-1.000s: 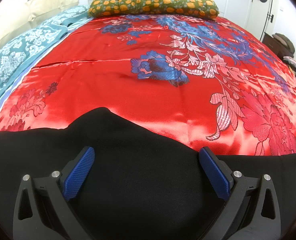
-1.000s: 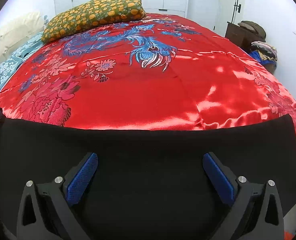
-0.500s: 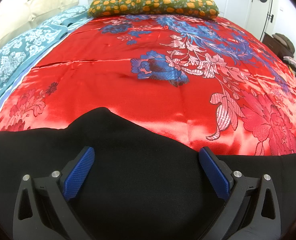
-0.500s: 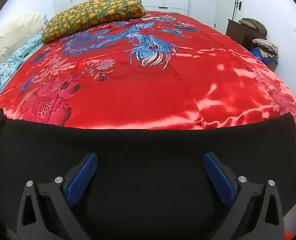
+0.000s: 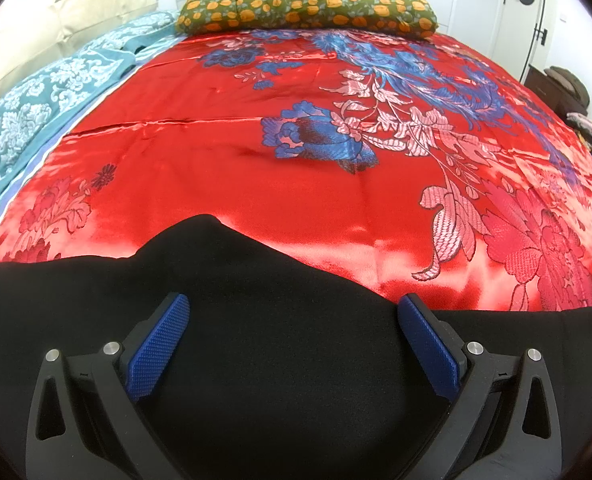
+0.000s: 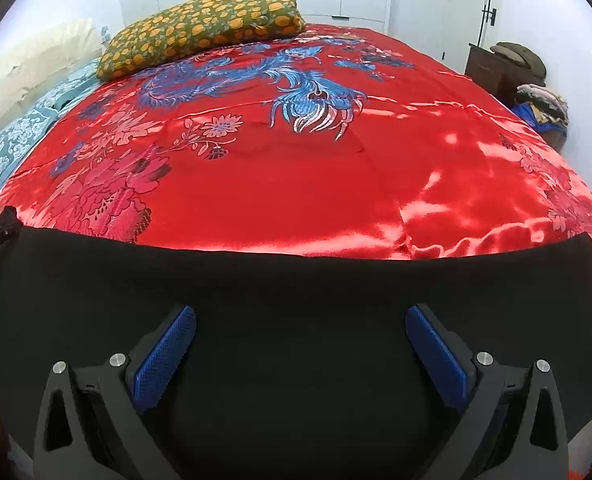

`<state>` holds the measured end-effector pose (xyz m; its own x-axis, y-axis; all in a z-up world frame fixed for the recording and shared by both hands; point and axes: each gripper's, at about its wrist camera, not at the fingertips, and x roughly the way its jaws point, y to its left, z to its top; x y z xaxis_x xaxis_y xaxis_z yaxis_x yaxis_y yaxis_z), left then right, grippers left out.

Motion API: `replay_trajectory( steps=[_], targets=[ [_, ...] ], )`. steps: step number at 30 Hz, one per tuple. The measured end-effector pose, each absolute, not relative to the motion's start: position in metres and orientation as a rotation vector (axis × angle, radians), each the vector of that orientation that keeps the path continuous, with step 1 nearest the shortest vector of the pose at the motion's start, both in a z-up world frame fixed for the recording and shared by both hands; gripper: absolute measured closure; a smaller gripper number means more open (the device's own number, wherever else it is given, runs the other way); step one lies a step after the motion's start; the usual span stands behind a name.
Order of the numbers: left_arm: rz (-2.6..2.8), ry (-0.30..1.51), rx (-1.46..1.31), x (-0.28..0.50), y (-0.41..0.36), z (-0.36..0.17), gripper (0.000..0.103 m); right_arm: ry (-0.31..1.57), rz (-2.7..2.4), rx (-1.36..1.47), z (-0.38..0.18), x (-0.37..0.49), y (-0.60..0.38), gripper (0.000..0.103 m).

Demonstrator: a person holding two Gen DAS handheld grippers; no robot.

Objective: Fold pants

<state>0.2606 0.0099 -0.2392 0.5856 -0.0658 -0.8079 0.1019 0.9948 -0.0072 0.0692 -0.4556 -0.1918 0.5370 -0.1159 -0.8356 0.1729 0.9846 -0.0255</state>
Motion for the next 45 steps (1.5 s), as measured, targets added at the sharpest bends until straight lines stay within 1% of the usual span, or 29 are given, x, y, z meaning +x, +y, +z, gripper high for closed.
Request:
replay_trajectory(
  steps=[45],
  targets=[
    [-0.097, 0.939, 0.041, 0.2603, 0.0097, -0.2393, 0.000, 0.984, -0.151, 0.057, -0.1915, 0.0689, -0.4593, 0.000]
  ],
)
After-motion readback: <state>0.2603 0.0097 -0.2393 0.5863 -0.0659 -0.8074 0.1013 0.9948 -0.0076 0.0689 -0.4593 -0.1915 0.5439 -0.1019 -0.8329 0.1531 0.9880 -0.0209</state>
